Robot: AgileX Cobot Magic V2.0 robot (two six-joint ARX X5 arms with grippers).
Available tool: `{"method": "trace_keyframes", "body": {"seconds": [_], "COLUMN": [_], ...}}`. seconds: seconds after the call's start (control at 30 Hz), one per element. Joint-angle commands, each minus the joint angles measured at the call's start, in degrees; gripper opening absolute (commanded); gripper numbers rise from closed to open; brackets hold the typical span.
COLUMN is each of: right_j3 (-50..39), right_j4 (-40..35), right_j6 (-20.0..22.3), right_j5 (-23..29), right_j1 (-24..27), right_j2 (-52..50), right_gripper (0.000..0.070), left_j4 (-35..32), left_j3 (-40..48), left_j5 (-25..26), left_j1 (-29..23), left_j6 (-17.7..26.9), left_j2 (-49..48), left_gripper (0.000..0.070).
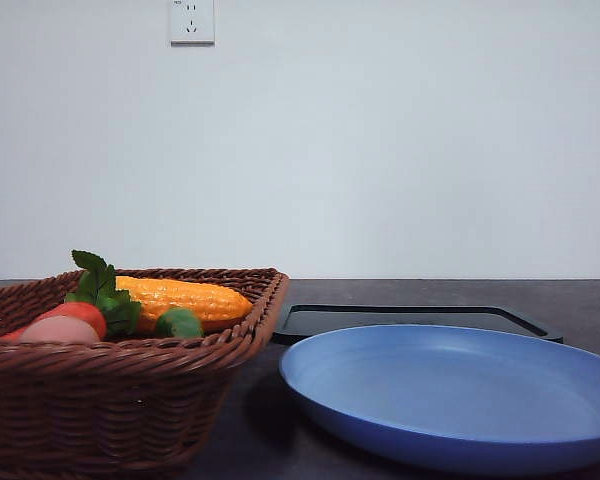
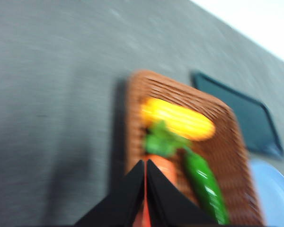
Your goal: Transfer egg from basket to plate and serve
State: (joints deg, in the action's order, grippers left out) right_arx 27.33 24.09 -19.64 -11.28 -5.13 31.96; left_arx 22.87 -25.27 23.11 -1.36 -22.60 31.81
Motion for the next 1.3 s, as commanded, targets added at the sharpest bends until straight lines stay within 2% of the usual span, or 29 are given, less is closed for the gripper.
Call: {"method": "trace_keyframes", "body": {"seconds": [0.0, 0.1, 0.3, 0.4, 0.47, 0.5, 0.6, 0.7, 1.07, 1.17, 1.27], "right_j3": [2.8, 7.4, 12.3, 12.3, 12.3, 12.2, 12.1, 12.1, 12.0, 12.0, 12.0], "right_j4": [2.0, 7.5, 15.8, 17.6, 18.5, 18.6, 18.2, 17.6, 8.9, 7.7, 7.4], "right_j6": [3.1, 5.5, 10.1, 10.6, 11.9, 12.3, 12.6, 12.6, 10.8, 10.8, 10.8], "right_j5": [-1.7, -5.1, -11.5, -14.8, -15.2, -15.2, -15.1, -15.2, -15.6, -15.9, -15.9], "right_j1": [0.0, 0.0, 0.0, 0.0, 0.0, 0.0, -0.1, -0.6, -5.1, -5.6, -5.6], "right_j2": [3.7, 10.1, 20.4, 24.3, 26.9, 28.2, 31.8, 35.2, 45.4, 47.4, 48.1], "right_gripper": [0.0, 0.0, 0.0, 0.0001, 0.0032, 0.0067, 0.0212, 0.0259, 0.0249, 0.0185, 0.0085], "left_j4": [1.5, 5.8, 13.9, 13.8, 13.2, 13.0, 12.5, 12.0, 12.3, 12.3, 12.3], "left_j3": [-3.3, -8.4, -16.4, -17.9, -18.1, -18.2, -18.2, -18.2, -18.2, -18.2, -18.2], "left_j5": [2.8, 5.2, 5.7, 5.7, 5.7, 5.7, 5.6, 5.6, 5.6, 5.6, 5.6], "left_j1": [0.1, 1.1, 5.5, 8.0, 9.4, 10.0, 11.2, 11.5, 11.5, 11.5, 11.5], "left_j6": [4.8, 8.3, 12.8, 12.7, 12.7, 12.6, 11.9, 10.0, 9.7, 9.7, 9.7], "left_j2": [3.8, 9.4, 16.7, 18.1, 18.3, 18.3, 18.3, 18.3, 18.3, 18.3, 18.3], "left_gripper": [0.0, 0.0, 0.0, 0.0, 0.0018, 0.0043, 0.0213, 0.0353, 0.0362, 0.0362, 0.0362]}}
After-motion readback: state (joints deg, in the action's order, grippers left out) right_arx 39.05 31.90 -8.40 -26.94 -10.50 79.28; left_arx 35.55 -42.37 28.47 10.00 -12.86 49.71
